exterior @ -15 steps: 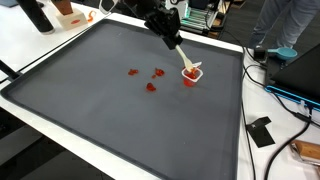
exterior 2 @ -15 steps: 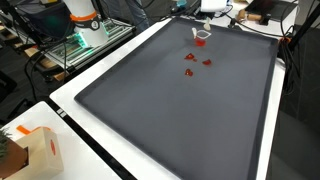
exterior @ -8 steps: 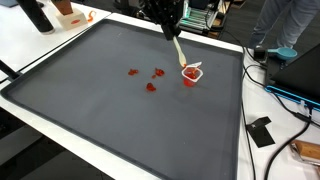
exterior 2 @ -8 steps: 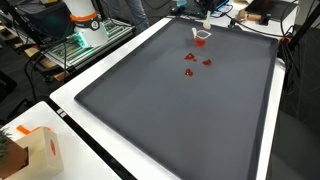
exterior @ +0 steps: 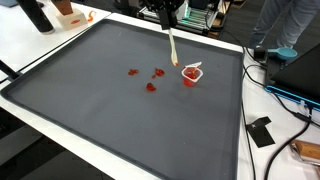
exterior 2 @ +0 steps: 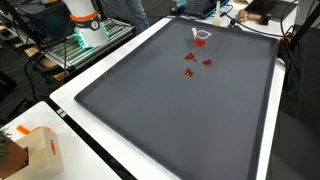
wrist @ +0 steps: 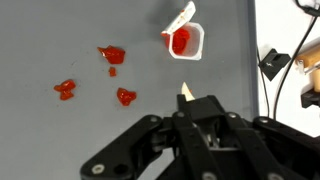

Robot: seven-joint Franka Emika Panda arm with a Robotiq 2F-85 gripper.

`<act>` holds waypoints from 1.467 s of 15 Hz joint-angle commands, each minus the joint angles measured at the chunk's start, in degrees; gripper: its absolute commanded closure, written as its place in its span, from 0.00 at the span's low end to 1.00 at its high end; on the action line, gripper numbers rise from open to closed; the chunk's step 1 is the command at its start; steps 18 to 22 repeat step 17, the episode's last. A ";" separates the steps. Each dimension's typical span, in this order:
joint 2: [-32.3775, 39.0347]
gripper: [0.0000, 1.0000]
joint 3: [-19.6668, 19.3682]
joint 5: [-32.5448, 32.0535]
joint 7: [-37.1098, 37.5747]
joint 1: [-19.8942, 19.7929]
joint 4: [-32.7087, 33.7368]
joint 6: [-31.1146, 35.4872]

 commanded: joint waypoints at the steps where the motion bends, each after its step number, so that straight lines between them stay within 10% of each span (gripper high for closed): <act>1: -2.56 0.94 0.57 -3.17 0.78 0.38 -1.51 2.16; 22: -2.62 0.76 1.18 -7.73 0.20 0.15 0.16 0.59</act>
